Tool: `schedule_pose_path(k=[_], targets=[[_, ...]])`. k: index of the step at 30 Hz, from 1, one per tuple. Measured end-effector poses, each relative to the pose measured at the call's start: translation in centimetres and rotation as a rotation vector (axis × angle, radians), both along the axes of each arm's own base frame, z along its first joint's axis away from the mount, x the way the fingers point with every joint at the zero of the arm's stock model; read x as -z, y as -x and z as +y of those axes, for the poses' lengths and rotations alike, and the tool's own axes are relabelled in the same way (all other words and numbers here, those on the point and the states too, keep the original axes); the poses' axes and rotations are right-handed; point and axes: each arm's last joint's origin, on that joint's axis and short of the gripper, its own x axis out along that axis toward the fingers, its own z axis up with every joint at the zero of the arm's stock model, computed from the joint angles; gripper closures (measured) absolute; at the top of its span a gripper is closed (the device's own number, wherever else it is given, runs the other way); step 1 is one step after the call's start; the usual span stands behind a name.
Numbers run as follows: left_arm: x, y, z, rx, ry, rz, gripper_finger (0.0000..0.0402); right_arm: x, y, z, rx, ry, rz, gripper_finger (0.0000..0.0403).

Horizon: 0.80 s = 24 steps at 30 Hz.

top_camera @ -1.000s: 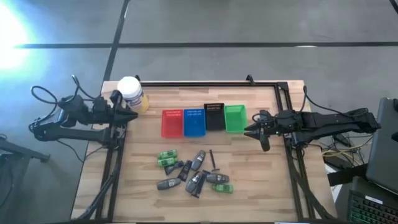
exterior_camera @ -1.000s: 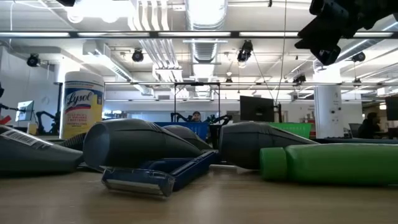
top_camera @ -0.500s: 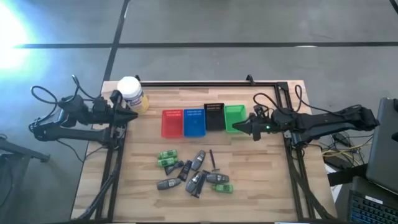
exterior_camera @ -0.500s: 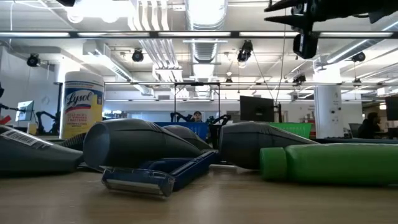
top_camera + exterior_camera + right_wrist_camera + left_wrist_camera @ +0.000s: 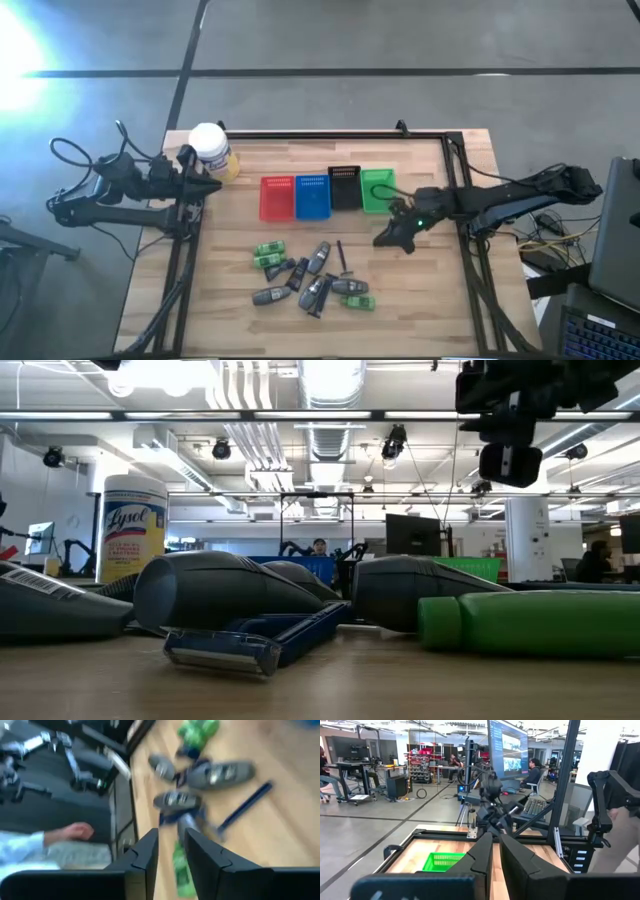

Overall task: Pick & Place Travel size toiletries
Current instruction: Put the green shampoo into the black bin

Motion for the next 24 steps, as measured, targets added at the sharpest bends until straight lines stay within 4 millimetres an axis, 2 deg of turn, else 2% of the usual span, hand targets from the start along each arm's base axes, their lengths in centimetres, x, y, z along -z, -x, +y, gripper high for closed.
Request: schedule_pose_path(k=[3, 6, 9, 16, 19, 24], targets=[[0.0, 0.0, 0.0, 0.0, 0.0, 0.0, 0.0362, 0.6, -1.2, 0.8, -0.06, -0.054, 0.079, 0.0295], [0.0, 0.0, 0.0, 0.0, 0.0, 0.0, 0.0362, 1.0, -2.7, 2.3, -0.12, -0.037, 0.156, 0.0283], [0.0, 0.0, 0.0, 0.0, 0.0, 0.0, 0.0362, 1.3, -4.2, 4.6, -0.229, 0.028, 0.251, 0.0264], [0.0, 0.0, 0.0, 0.0, 0.0, 0.0, 0.0362, 2.8, -6.6, 10.3, -0.445, 0.261, 0.627, 0.0208], [0.0, 0.0, 0.0, 0.0, 0.0, 0.0, 0.0362, 3.1, -8.1, 12.1, -0.478, 0.338, 0.675, 0.0187], [0.0, 0.0, 0.0, 0.0, 0.0, 0.0, 0.0362, 3.8, -10.9, 14.3, -0.513, 0.365, 0.678, 0.0156]])
